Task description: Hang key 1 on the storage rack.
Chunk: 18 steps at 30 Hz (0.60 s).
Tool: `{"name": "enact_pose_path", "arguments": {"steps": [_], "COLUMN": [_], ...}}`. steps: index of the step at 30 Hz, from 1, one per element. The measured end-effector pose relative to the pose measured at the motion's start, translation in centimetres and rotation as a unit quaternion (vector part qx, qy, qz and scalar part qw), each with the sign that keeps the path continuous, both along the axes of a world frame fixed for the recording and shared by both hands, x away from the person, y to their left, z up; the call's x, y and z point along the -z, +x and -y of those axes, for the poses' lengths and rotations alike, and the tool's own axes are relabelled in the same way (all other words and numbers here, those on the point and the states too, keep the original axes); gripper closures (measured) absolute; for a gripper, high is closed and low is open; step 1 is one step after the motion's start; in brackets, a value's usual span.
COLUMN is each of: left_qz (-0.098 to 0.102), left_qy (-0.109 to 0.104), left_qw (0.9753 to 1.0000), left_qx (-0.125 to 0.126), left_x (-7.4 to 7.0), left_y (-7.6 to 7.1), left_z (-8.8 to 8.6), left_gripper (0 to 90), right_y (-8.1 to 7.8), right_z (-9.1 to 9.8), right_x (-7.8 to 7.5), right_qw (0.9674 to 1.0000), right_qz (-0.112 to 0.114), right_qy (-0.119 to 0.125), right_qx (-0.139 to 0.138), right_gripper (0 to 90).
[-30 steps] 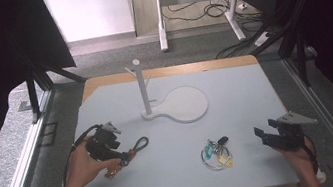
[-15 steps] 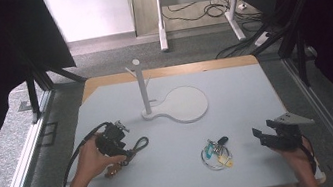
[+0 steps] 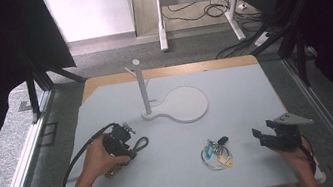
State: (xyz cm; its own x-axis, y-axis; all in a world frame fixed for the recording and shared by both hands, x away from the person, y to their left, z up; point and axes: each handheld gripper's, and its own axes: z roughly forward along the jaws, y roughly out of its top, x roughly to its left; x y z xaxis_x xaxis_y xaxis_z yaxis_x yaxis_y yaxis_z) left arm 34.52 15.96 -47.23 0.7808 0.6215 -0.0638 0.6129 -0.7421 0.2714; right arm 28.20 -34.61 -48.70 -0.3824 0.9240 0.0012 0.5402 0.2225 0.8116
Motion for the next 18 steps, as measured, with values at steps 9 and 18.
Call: {"name": "enact_pose_path", "arguments": {"steps": [9,18], "left_qz": [-0.001,0.002], "left_qy": [0.014,0.012], "left_qw": [0.9999,0.9999], "left_qx": [0.002,0.0], "left_x": [1.09,0.98], "left_y": [-0.1,-0.17], "left_z": [0.22,0.16], "left_gripper": [60.4,67.0], "right_y": [-0.04,0.05], "right_z": [0.38,0.5], "right_x": [-0.06,0.19], "right_qw": [0.9999,0.9999], "right_qz": [-0.002,-0.005], "right_qy": [0.01,0.005], "right_qx": [0.005,0.012], "right_gripper": [34.0,34.0]}}
